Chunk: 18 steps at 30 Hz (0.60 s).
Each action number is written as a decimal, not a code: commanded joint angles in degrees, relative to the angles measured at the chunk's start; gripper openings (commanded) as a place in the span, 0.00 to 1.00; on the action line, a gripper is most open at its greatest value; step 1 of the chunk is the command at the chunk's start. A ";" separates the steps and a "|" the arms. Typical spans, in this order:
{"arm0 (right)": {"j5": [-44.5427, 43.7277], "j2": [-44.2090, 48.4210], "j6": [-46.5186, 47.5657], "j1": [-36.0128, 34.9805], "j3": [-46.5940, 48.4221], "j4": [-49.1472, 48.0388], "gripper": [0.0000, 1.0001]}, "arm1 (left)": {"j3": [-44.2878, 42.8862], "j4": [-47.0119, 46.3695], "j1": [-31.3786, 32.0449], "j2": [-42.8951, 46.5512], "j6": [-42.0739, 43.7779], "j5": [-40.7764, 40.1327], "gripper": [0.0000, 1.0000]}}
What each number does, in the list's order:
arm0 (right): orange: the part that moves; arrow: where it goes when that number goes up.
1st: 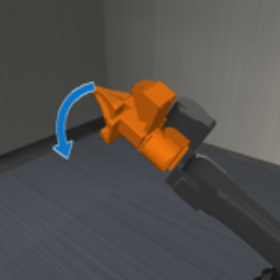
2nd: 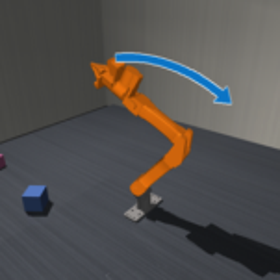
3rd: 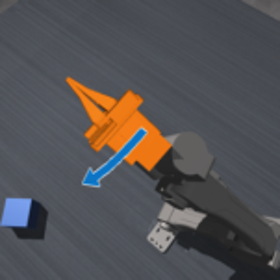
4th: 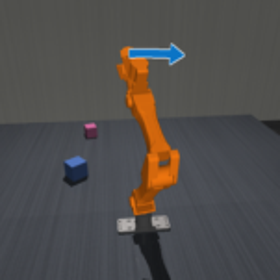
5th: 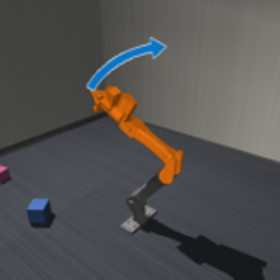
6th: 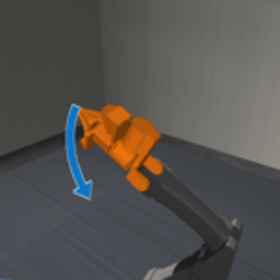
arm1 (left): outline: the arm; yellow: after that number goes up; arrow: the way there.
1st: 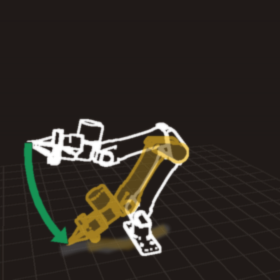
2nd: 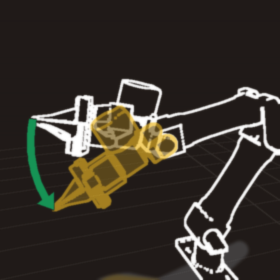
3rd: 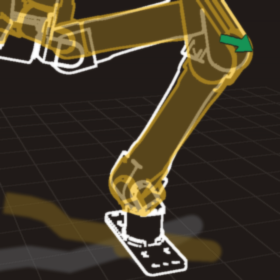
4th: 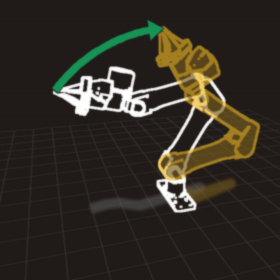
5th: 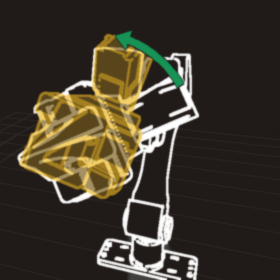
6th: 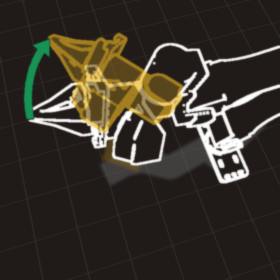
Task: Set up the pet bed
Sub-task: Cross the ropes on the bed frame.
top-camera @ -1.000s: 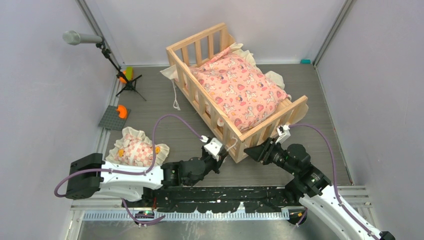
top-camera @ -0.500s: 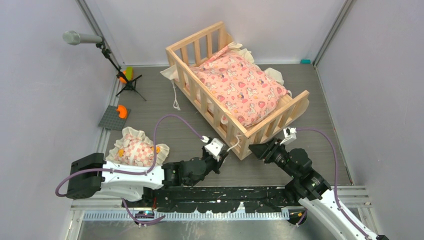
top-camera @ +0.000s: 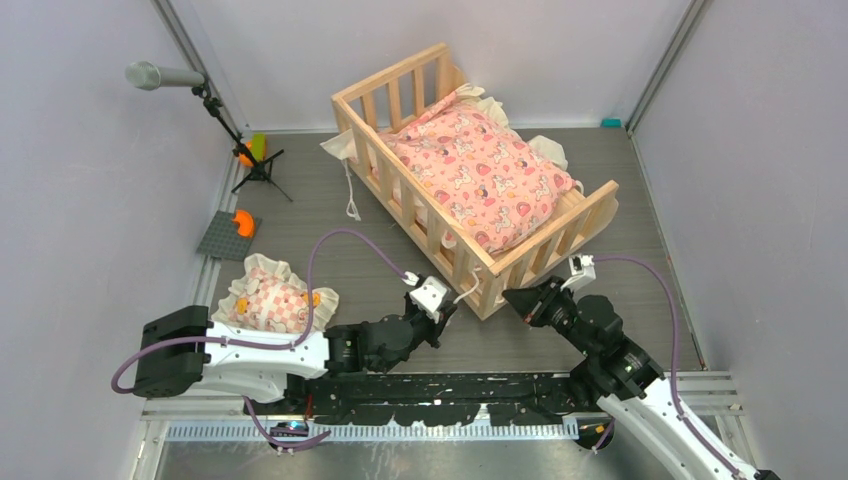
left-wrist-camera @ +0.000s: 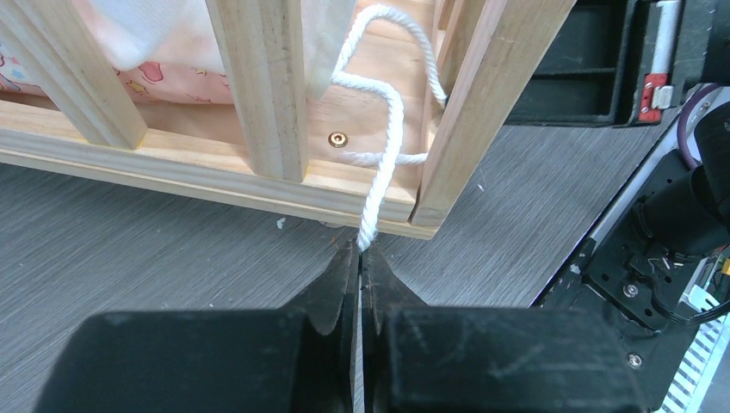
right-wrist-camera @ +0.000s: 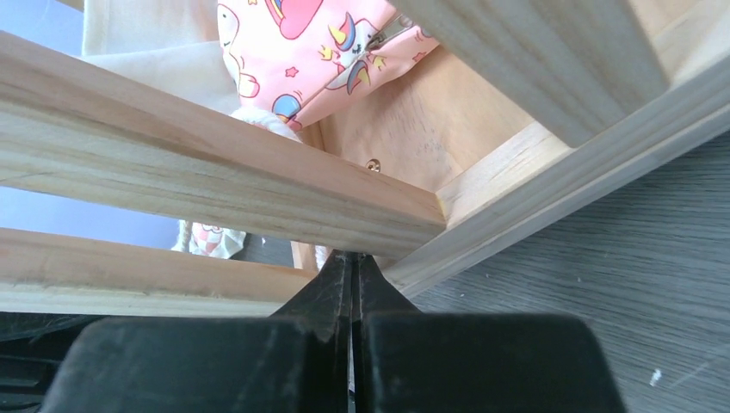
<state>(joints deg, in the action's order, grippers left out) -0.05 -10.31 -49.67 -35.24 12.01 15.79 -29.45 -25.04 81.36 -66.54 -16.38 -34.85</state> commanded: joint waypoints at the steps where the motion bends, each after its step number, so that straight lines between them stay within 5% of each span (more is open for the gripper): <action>1: -9.49 3.05 2.91 0.79 5.47 4.85 0.00 | -1.12 -2.45 -0.12 0.44 -0.76 -0.50 0.00; 9: -14.11 1.30 0.71 0.84 12.77 18.97 0.00 | -1.75 -2.06 -0.15 -0.22 -0.36 0.28 0.00; 18: -8.05 -8.72 -1.01 0.79 22.18 30.18 0.00 | -2.37 0.80 -0.15 0.34 -1.11 3.04 0.00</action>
<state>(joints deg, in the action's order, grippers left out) -10.48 -16.95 -48.90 -34.48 30.17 40.77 -29.50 -24.84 81.34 -66.54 -16.40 -33.61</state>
